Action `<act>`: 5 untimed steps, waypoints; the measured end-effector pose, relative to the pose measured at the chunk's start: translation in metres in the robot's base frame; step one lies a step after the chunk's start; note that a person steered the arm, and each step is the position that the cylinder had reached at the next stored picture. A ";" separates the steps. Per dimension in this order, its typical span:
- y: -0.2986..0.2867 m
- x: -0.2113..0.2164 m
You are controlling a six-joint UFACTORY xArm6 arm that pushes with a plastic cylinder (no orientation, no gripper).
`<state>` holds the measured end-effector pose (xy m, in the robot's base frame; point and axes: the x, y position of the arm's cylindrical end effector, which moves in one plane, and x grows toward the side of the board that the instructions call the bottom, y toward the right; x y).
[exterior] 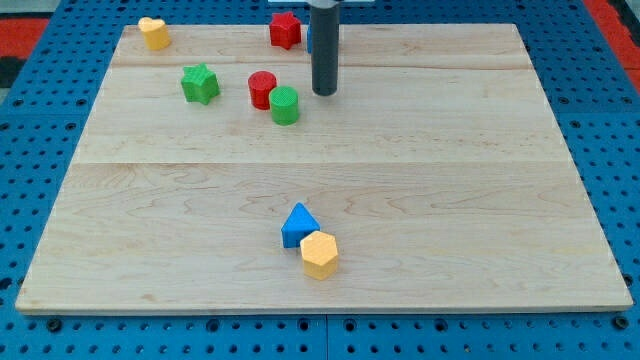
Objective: Push the red circle along with green circle towards the blue triangle
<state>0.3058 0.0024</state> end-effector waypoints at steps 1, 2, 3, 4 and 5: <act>-0.028 -0.012; -0.061 -0.019; -0.097 -0.021; -0.110 -0.015; -0.109 -0.008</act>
<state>0.2981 -0.1065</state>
